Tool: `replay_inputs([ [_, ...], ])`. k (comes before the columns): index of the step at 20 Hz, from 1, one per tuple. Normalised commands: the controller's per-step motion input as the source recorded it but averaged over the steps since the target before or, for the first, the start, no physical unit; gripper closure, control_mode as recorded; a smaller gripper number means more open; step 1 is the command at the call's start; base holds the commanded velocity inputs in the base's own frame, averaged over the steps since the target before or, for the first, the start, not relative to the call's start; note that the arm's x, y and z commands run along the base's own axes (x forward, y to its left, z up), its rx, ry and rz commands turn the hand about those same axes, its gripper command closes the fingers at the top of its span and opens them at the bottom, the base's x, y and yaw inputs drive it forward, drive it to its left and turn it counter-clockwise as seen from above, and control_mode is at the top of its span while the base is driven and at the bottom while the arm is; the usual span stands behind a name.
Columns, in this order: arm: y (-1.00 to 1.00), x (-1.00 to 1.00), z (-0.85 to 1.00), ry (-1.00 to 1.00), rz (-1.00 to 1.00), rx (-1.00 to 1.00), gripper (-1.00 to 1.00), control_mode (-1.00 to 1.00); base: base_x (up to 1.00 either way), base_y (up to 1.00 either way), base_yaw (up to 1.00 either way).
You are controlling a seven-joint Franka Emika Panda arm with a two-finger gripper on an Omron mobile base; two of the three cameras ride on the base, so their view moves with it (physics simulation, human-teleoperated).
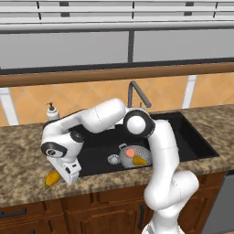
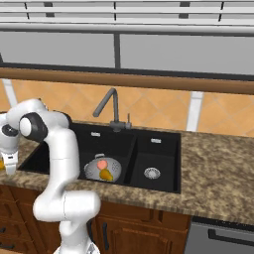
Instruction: Put the colander in the sink, put the mango, peach, pear in the colander, and turn on the sink faucet and pour water over the colander.
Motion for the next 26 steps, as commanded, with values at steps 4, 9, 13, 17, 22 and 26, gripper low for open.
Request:
replay_inputs([
  [4,0.96,0.58,0.19,0.34,-0.05,-0.5,-1.0,-1.0,0.0,0.0,0.0],
  [9,0.97,0.34,0.23,0.19,-0.05,-0.51,-1.0,-1.0,0.0,0.0,0.0],
  [13,1.0,0.1,0.18,0.18,-0.03,-0.55,-1.0,-1.0,0.0,0.0,0.0],
  [17,1.0,0.06,0.15,0.19,-0.01,-0.58,-1.0,-1.0,0.0,0.0,0.0],
  [22,1.0,0.16,0.19,0.2,0.0,-0.58,-1.0,-1.0,0.0,0.0,0.0],
  [26,1.0,0.16,0.23,0.24,0.03,-0.57,-1.0,-1.0,0.0,0.0,0.0],
])
